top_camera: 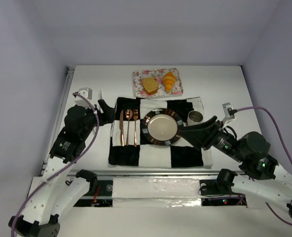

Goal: Place the bread

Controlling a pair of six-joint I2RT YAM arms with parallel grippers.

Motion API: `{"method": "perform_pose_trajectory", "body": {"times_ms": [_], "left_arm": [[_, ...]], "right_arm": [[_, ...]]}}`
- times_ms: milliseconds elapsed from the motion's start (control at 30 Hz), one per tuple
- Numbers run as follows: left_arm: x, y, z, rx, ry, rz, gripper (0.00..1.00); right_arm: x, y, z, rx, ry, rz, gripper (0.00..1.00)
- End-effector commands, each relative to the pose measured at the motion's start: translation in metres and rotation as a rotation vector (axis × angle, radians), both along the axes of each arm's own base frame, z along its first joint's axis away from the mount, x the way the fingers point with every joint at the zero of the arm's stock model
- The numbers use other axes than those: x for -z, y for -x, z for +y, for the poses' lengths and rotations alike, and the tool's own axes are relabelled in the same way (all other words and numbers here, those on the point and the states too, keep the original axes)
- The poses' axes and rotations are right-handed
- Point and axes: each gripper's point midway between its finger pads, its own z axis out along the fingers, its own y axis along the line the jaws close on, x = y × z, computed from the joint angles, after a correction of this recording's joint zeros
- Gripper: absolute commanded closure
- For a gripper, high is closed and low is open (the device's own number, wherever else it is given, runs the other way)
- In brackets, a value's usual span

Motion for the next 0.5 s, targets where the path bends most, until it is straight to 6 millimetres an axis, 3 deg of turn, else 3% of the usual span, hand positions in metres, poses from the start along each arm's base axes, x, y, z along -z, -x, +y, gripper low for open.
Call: {"method": "perform_pose_trajectory", "body": {"times_ms": [0, 33, 67, 100, 200, 233, 333, 400, 467], "left_arm": [[-0.024, -0.011, 0.000, -0.013, 0.002, -0.074, 0.31], [-0.022, -0.013, 0.002, -0.022, -0.012, -0.074, 0.31], [-0.018, -0.019, 0.006, -0.045, -0.042, -0.068, 0.32], [-0.016, -0.023, 0.008, -0.061, -0.049, -0.062, 0.32], [-0.004, -0.038, 0.013, -0.090, -0.129, -0.040, 0.45], [-0.001, -0.043, 0.017, -0.109, -0.154, -0.029, 0.63], [0.014, -0.060, 0.028, -0.184, -0.216, 0.004, 0.96], [0.027, -0.075, 0.033, -0.224, -0.255, 0.037, 0.98], [0.042, -0.087, 0.043, -0.265, -0.290, 0.091, 0.92]], "right_arm": [[0.043, -0.012, -0.007, 0.078, 0.113, 0.055, 0.47], [0.048, -0.013, -0.009, 0.086, 0.121, 0.061, 0.53], [0.048, -0.013, -0.012, 0.098, 0.116, 0.061, 0.70], [0.047, -0.012, -0.014, 0.098, 0.108, 0.058, 0.79], [0.048, -0.014, -0.019, 0.122, 0.101, 0.059, 1.00], [0.048, -0.014, -0.019, 0.125, 0.094, 0.059, 1.00], [0.049, -0.014, -0.018, 0.120, 0.075, 0.058, 1.00], [0.054, -0.016, -0.016, 0.122, 0.071, 0.074, 1.00], [0.057, -0.017, -0.014, 0.122, 0.059, 0.087, 1.00]]}}
